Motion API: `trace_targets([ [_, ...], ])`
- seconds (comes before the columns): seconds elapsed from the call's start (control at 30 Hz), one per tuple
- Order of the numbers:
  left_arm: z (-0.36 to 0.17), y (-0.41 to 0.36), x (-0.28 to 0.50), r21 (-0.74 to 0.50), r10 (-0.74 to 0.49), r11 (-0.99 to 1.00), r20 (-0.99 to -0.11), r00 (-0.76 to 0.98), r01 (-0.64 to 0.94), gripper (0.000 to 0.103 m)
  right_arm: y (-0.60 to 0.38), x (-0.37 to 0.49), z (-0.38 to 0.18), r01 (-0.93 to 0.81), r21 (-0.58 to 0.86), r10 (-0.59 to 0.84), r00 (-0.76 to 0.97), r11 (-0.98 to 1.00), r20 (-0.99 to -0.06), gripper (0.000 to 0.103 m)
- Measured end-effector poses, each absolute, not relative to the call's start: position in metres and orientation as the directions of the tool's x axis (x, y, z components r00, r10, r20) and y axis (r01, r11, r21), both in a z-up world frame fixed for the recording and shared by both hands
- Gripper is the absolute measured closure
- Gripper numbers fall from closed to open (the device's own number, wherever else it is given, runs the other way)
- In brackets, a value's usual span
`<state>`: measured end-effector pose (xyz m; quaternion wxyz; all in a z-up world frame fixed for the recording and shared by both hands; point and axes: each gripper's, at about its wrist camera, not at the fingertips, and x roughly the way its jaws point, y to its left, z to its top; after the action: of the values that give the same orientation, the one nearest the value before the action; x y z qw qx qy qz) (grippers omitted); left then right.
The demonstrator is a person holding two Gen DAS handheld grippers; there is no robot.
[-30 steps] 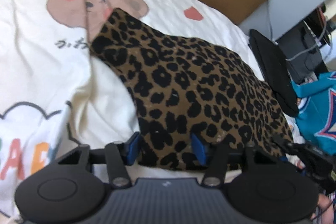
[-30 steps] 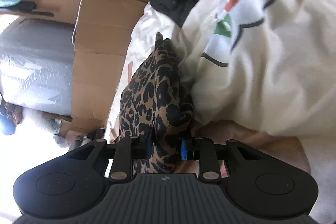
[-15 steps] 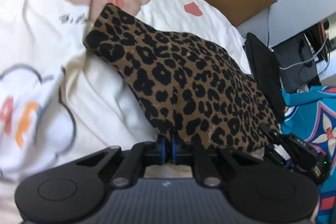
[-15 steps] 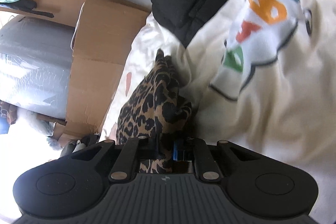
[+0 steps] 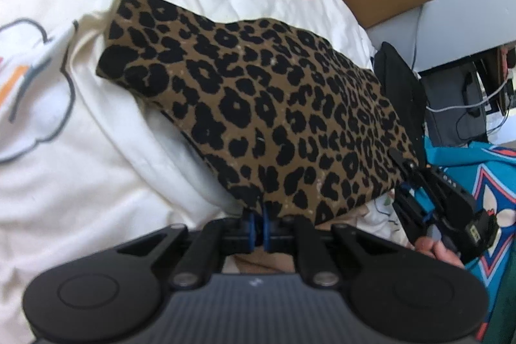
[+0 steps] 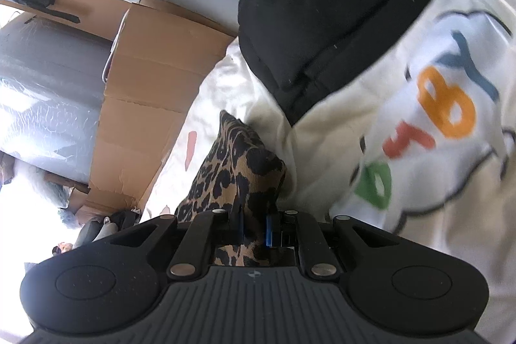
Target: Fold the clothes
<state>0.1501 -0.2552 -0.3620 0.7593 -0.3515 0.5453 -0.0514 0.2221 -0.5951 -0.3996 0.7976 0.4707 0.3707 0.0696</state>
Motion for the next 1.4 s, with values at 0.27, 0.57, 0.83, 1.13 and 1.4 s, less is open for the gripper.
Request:
trace_targets([
  [0.27, -0.361, -0.272, 0.137, -0.608, -0.487, 0.714, -0.788, 0.376, -0.348, 0.099, -0.602, 0.242, -0.394, 0.23, 0.808, 0.445, 0.737, 0.543, -0.508, 0.092],
  [0.57, -0.366, -0.298, 0.139, -0.634, -0.542, 0.707, -0.77, 0.336, -0.313, 0.099, -0.609, 0.269, -0.381, 0.21, 0.816, 0.441, 0.755, 0.538, -0.485, 0.092],
  [0.83, -0.377, -0.287, 0.14, -0.598, -0.56, 0.756, -0.801, 0.211, -0.266, 0.073, -0.615, 0.271, -0.399, 0.249, 0.775, 0.404, 0.738, 0.58, -0.54, 0.072],
  [1.13, -0.353, -0.279, 0.153, -0.519, -0.496, 0.841, -0.852, 0.166, -0.151, 0.065, -0.608, 0.24, -0.412, 0.277, 0.773, 0.42, 0.71, 0.57, -0.565, 0.069],
  [1.4, -0.319, -0.263, 0.193, -0.45, -0.437, 0.89, -0.888, 0.145, -0.074, 0.059, -0.594, 0.216, -0.417, 0.281, 0.795, 0.451, 0.7, 0.538, -0.553, 0.069],
])
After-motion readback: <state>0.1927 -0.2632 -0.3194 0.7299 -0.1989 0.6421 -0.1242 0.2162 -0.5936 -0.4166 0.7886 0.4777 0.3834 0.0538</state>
